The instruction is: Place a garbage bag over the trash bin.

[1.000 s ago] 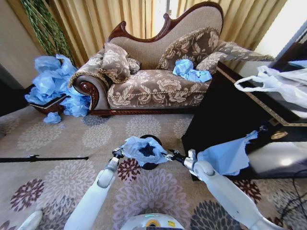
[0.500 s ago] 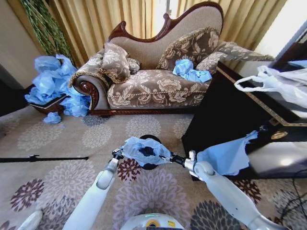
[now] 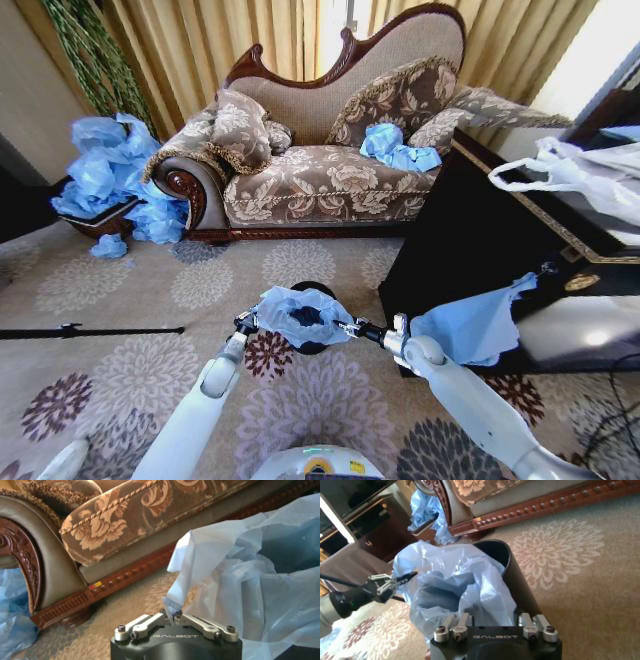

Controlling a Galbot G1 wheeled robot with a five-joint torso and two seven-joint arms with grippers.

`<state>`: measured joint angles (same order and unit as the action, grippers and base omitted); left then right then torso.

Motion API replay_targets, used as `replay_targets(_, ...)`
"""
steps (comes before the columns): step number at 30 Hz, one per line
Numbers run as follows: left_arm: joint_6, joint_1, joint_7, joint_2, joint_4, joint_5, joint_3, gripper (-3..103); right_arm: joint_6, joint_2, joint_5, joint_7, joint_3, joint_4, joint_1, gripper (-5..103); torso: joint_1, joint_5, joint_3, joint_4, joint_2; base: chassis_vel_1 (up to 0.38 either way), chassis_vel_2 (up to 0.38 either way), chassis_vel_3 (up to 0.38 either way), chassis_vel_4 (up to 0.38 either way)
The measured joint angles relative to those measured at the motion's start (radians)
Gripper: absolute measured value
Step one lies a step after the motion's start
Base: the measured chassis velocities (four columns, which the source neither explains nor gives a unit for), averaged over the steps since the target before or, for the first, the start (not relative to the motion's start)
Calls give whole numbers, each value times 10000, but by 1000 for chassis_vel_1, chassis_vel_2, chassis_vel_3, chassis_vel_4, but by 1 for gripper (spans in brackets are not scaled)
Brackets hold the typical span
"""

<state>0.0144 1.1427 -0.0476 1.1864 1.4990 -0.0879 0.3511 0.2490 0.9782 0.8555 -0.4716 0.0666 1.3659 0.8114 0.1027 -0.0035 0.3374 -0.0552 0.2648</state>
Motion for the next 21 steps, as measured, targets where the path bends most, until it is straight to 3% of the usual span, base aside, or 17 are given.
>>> replay_targets(4, 32, 66, 6, 29, 27, -15, 3, 0, -21, 14, -6, 223, -11, 45, 47, 28, 0, -1, 0, -2, 0, 0, 0, 0, 0)
replay_targets(7, 43, 124, 9, 39, 75, -19, 2, 0, -31, -17, -32, 398, -24, 152, 77, 12, 0, -1, 0, 0, 0, 0, 0, 0, 0)
replay_targets(9, 44, 127, 9, 40, 81, -19, 3, 0, -32, -24, -36, 431, -24, 165, 79, 12, 0, -1, 0, -1, 0, 0, 0, 0, 0)
replay_targets(13, 90, 157, 10, 43, 99, -21, 32, 0, -73, 13, -302, 1095, -21, 237, 107, 1, 0, -1, 0, -2, 0, 0, 0, 0, 0)
replay_targets(17, 99, 194, 11, 43, 130, -24, 44, 0, -105, 70, -661, 1522, -9, 299, 161, 0, 0, -1, 0, 0, 0, 0, 0, 0, 0)
replay_targets(21, 93, 228, -7, 25, 258, -10, 64, 0, -221, 228, -1561, 3064, 97, 563, 320, 0, 0, -1, 0, -1, 0, 0, 0, 0, 0)
